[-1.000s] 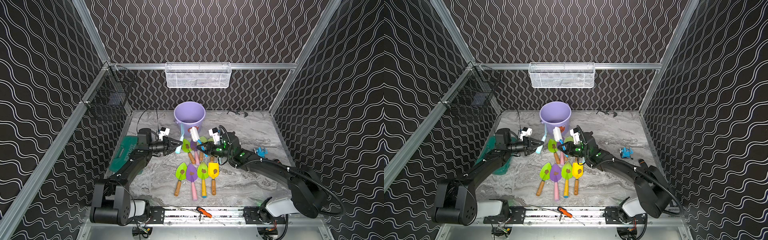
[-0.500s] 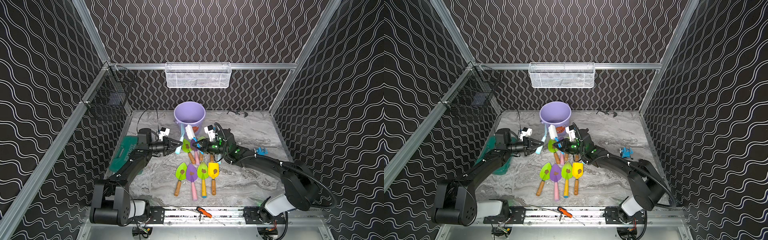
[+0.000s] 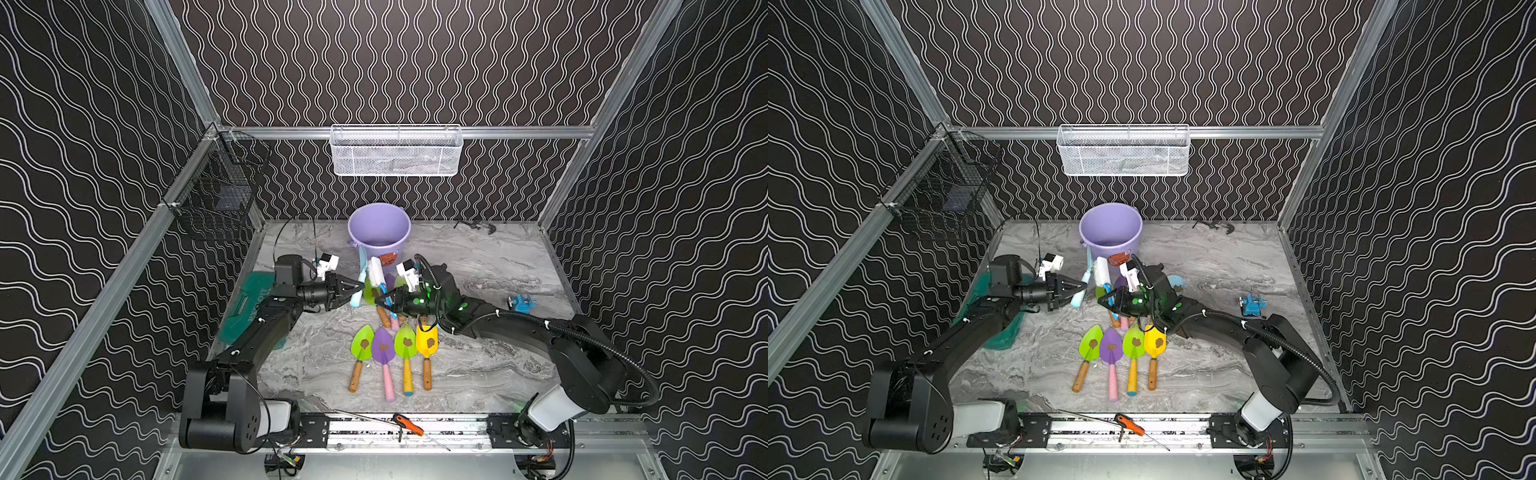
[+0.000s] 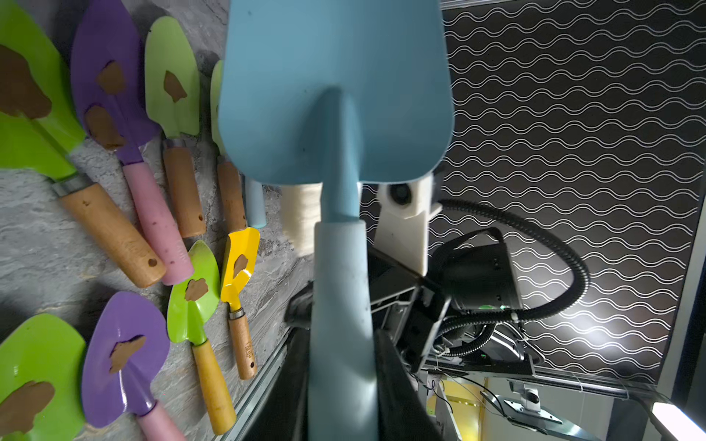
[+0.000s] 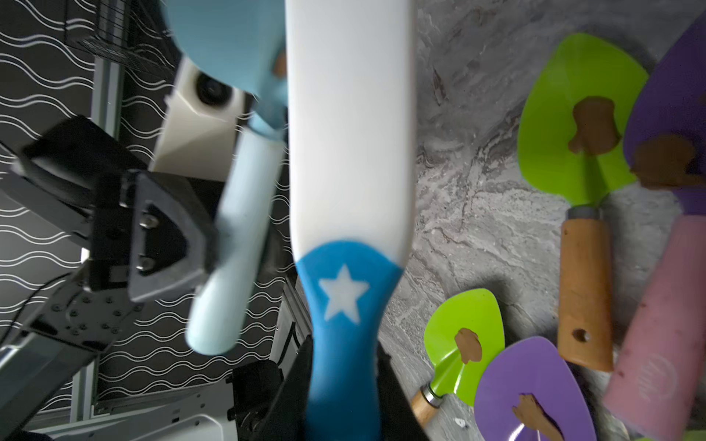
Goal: Brush the soil off the hand trowel and place it into the bucket
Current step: Brush off the soil from the hand trowel.
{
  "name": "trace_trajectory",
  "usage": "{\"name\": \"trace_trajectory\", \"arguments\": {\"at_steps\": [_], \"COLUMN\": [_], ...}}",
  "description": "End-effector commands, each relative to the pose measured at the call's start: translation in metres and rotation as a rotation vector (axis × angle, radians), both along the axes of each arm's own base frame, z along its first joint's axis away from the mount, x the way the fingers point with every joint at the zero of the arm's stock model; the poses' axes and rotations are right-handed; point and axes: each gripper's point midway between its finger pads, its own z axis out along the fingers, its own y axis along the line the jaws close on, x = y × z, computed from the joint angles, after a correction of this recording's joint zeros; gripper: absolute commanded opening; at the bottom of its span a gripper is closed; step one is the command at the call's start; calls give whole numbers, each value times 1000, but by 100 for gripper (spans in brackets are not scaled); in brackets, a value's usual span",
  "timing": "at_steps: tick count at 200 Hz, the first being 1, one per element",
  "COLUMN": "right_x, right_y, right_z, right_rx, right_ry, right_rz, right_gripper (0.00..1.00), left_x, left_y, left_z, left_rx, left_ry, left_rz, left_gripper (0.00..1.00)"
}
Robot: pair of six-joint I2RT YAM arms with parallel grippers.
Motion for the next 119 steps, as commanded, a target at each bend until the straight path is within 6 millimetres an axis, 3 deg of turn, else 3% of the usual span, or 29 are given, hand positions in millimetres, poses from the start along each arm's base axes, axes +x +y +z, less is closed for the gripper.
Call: {"name": "trace_trajectory", "arguments": {"at_steps": [1, 29, 69, 91, 119], "right_x": [-2, 6, 17, 17, 13], "right_y": [-4, -16, -28, -36, -60], "right_z": [-13, -13, 12, 10, -4], "right_rx": [-33, -53, 6, -52, -204], "right_ry": [14, 4, -41, -69, -124], "right_rz": [-8, -46, -76, -85, -117], "right_gripper": [0, 0, 0, 0, 0], "left_x": [-3, -4, -5, -11, -9], "left_y": [-1, 0, 1, 15, 47], "left_z": [7, 4, -2, -29, -70], "left_rx": [9, 20, 50, 370, 782], "left_ry": [-61, -59, -58, -64, -66], "left_rz": [-30, -29, -27, -36, -15], "left_gripper": [0, 0, 0, 0, 0]}}
